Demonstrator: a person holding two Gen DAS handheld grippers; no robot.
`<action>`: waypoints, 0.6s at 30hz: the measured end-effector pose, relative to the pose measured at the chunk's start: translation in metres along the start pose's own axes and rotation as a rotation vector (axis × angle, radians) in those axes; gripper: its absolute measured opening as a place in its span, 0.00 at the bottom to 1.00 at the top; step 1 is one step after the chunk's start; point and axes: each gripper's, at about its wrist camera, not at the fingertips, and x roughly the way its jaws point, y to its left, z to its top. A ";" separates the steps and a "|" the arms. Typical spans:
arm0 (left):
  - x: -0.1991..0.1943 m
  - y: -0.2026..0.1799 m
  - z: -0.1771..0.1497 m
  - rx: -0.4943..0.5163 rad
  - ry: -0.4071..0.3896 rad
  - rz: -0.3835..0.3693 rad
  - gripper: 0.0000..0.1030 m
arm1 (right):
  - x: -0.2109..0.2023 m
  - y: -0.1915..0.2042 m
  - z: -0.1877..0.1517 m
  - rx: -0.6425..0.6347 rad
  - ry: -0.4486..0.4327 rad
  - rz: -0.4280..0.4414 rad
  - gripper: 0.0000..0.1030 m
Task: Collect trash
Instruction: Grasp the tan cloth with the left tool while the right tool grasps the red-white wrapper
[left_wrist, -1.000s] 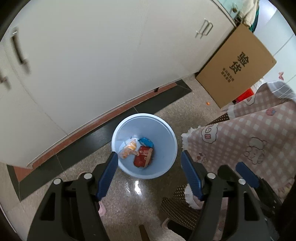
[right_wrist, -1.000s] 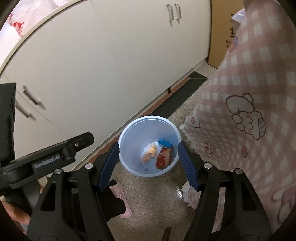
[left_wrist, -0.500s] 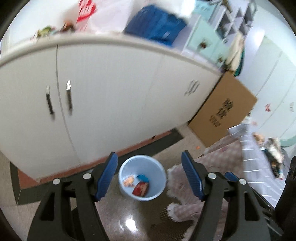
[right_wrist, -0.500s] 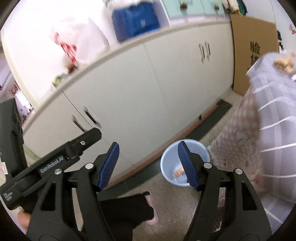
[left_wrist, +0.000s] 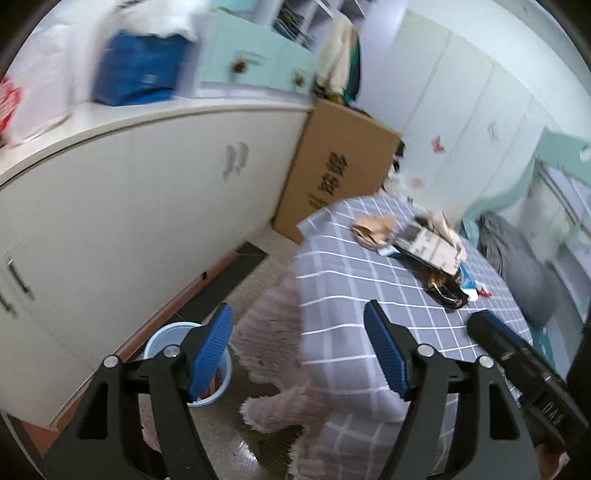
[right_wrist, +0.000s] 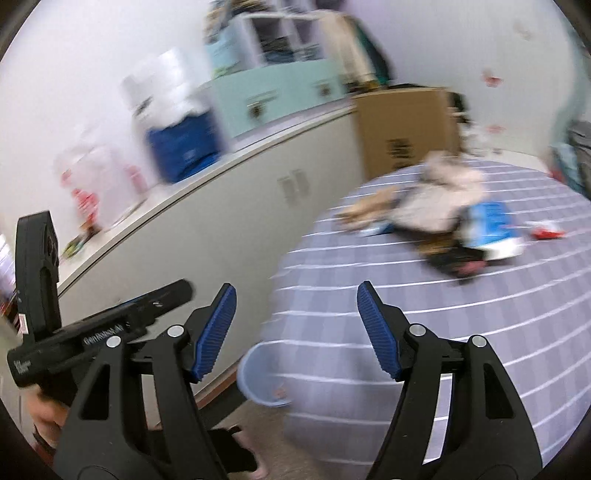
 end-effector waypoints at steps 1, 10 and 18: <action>0.008 -0.009 0.004 0.015 0.009 -0.014 0.70 | -0.004 -0.016 0.003 0.018 -0.008 -0.028 0.65; 0.108 -0.078 0.052 0.130 0.113 -0.071 0.70 | -0.022 -0.140 0.032 0.138 -0.049 -0.246 0.65; 0.182 -0.102 0.089 0.205 0.171 -0.019 0.64 | 0.003 -0.224 0.050 0.209 0.040 -0.370 0.65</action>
